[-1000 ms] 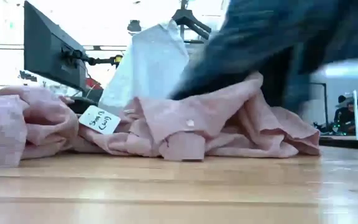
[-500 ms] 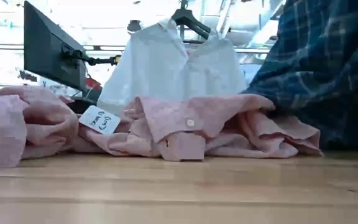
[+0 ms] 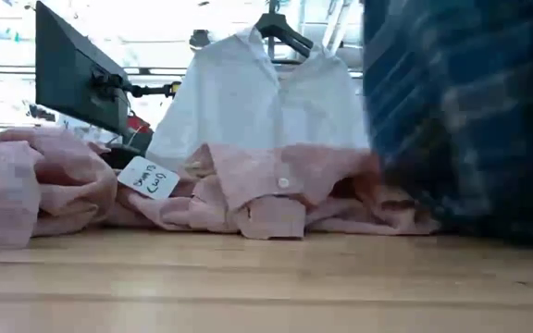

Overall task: Hang clothes
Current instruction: Unhang the blue long sleeve shirt from the hanger rack, then unhang the white polo shirt from the hanger rack

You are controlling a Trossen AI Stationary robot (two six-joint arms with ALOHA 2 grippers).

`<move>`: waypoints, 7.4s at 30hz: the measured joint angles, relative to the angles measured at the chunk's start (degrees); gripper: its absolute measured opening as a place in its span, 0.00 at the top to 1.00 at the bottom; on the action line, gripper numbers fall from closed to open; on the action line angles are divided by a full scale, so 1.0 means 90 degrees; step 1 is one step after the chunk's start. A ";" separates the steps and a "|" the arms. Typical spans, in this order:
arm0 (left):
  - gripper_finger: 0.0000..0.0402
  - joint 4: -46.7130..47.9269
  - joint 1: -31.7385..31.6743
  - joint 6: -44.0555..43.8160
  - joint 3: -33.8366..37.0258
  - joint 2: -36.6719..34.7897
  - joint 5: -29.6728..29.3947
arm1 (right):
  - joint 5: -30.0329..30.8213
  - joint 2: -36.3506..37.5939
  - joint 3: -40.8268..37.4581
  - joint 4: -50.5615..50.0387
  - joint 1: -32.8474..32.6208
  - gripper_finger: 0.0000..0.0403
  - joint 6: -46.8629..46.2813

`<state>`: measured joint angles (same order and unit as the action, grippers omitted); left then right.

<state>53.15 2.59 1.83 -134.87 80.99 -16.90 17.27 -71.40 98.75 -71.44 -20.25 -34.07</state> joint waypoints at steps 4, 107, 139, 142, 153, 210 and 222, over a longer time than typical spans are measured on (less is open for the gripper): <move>0.94 0.0642 0.0000 -0.0359 0.0002 0.0000 -0.0306 | 0.0248 -0.0017 -0.1214 -0.0270 -0.0008 1.00 -0.0786; 0.56 0.0688 -0.3144 -0.1605 0.5986 -0.1889 0.1779 | -0.1061 0.0096 -0.1024 0.4145 0.6162 0.48 0.3457; 0.56 0.0632 -0.4592 -0.0651 0.5989 -0.1144 0.1989 | -0.6263 -0.3547 -0.0889 1.0432 1.0318 0.48 0.2309; 0.56 0.0637 -0.4590 -0.0803 0.5991 -0.1008 0.1988 | -0.6763 -0.3668 -0.0761 1.0733 1.0217 0.48 0.1885; 0.56 0.0634 -0.4575 -0.1040 0.5991 -0.0865 0.1985 | -0.7877 -0.3502 -0.0300 1.1344 0.9759 0.50 0.1506; 0.56 0.0092 -0.4571 -0.0664 0.5013 -0.1212 0.1981 | -0.6728 -0.0701 0.1186 0.6614 0.9252 0.92 0.3981; 0.56 -0.0555 -0.4006 0.0273 0.2911 -0.1208 0.2226 | -0.6755 -0.0134 0.1181 0.5597 0.7727 0.92 0.4128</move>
<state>48.16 -33.47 4.29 -108.67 70.12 3.14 -43.53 -72.61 109.38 -21.07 49.29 3.08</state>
